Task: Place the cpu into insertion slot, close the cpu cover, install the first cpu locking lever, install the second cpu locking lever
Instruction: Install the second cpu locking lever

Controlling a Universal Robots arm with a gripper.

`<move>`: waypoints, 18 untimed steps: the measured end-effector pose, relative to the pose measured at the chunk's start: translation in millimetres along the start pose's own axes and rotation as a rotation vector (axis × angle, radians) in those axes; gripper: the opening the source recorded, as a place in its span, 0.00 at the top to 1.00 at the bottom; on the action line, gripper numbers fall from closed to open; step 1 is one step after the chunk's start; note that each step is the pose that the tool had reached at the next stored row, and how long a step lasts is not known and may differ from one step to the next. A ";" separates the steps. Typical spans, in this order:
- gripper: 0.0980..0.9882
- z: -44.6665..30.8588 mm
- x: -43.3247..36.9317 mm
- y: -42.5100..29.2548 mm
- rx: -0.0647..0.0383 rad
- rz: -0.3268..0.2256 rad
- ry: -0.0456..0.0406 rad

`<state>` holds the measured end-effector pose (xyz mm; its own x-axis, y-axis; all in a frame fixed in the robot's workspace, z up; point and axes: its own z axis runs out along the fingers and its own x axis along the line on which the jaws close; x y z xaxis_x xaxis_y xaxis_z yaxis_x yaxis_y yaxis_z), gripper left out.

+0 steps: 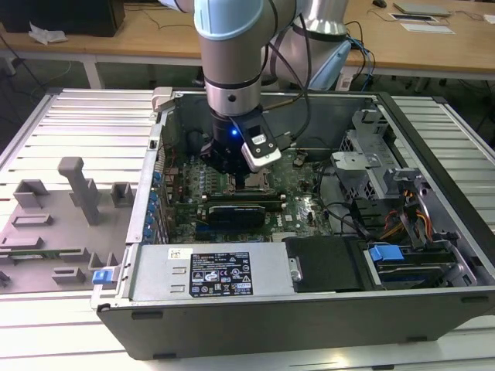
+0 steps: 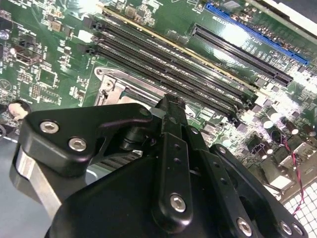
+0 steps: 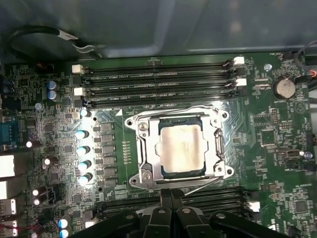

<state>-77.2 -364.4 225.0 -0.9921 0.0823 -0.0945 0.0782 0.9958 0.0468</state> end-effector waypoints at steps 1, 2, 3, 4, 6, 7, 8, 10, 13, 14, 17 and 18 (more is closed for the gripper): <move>0.99 0.9 0.8 -0.3 -0.001 0.000 0.0002; 0.99 3.1 2.6 -1.1 -0.005 0.001 0.0004; 0.99 5.1 4.1 -1.7 -0.009 0.001 0.0008; 0.99 6.3 5.1 -2.0 -0.011 0.001 0.0010; 0.99 8.7 8.6 -3.8 -0.019 0.002 0.0015; 0.99 9.5 9.7 -4.5 -0.021 0.002 0.0017; 0.99 10.0 10.7 -5.0 -0.024 0.002 0.0020; 0.99 11.3 14.9 -7.7 -0.046 0.004 0.0038; 0.99 12.2 19.6 -10.6 -0.073 0.007 0.0058; 0.99 12.5 20.8 -11.1 -0.080 0.008 0.0063; 0.99 14.2 24.7 -12.4 -0.103 0.010 0.0082; 0.99 14.8 25.2 -12.9 -0.109 0.011 0.0087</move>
<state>-101.8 -374.6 207.3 -0.9921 0.0920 -0.0848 0.0780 0.9847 0.1561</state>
